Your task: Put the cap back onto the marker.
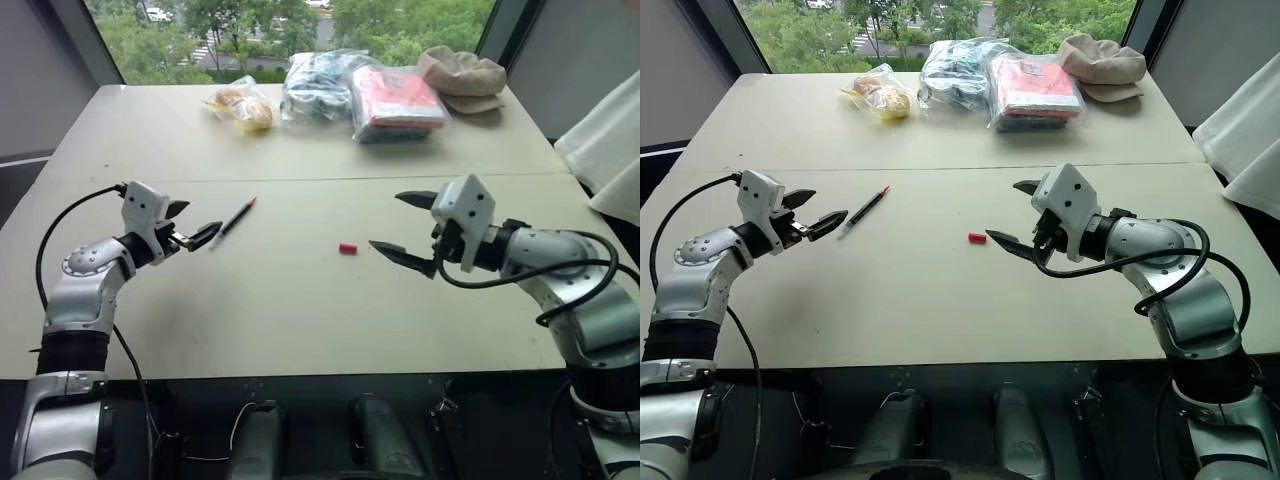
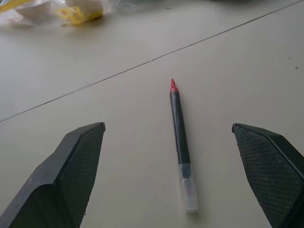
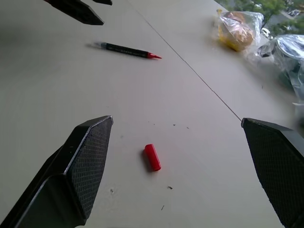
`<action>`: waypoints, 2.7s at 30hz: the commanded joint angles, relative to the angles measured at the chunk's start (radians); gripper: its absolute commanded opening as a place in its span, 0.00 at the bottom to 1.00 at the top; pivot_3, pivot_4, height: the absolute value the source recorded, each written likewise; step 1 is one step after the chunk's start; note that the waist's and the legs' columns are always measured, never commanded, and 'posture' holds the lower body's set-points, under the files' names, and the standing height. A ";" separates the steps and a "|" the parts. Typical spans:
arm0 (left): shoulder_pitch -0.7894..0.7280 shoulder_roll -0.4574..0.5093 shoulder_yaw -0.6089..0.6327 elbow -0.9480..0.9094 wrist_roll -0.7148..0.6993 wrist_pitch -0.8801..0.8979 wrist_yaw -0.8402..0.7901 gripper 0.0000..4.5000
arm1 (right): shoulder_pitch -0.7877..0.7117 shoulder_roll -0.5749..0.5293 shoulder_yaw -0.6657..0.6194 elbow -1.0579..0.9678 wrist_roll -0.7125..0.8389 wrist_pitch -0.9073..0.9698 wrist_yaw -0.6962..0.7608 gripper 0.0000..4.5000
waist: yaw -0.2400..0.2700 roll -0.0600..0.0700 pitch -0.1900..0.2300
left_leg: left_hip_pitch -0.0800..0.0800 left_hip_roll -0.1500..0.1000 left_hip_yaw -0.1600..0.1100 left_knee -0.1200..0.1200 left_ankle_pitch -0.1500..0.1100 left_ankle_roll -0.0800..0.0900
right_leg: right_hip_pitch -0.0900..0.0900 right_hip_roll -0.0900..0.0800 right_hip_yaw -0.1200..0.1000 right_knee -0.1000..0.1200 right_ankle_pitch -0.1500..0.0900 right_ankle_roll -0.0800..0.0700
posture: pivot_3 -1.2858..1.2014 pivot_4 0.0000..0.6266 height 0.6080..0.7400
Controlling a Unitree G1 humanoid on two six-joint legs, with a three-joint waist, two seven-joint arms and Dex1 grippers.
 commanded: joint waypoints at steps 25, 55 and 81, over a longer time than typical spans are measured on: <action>-0.312 -0.033 -0.076 0.569 0.179 -0.293 -0.135 1.00 | 0.024 0.047 0.014 -0.089 -0.006 0.001 -0.109 0.99 | 0.008 -0.001 0.000 | -0.001 -0.001 -0.001 0.001 0.000 0.000 | 0.000 -0.001 -0.001 0.001 0.001 0.001 | 0.52 0.24 1.00; -0.423 -0.146 -0.138 0.793 0.327 -0.310 0.021 0.47 | 0.000 0.027 0.031 -0.097 -0.015 0.013 -0.107 1.00 | 0.006 -0.001 -0.001 | 0.007 -0.001 -0.001 0.001 0.000 0.000 | 0.008 0.000 -0.001 0.002 0.001 0.002 | 0.52 0.24 1.00; -0.245 -0.033 -0.086 0.200 0.137 -0.111 -0.335 0.01 | -0.017 0.043 0.031 0.098 -0.032 -0.070 -0.021 1.00 | 0.005 -0.002 0.000 | 0.012 0.000 -0.001 -0.002 0.000 0.000 | 0.014 -0.001 -0.001 -0.002 0.001 0.001 | 0.52 0.24 1.00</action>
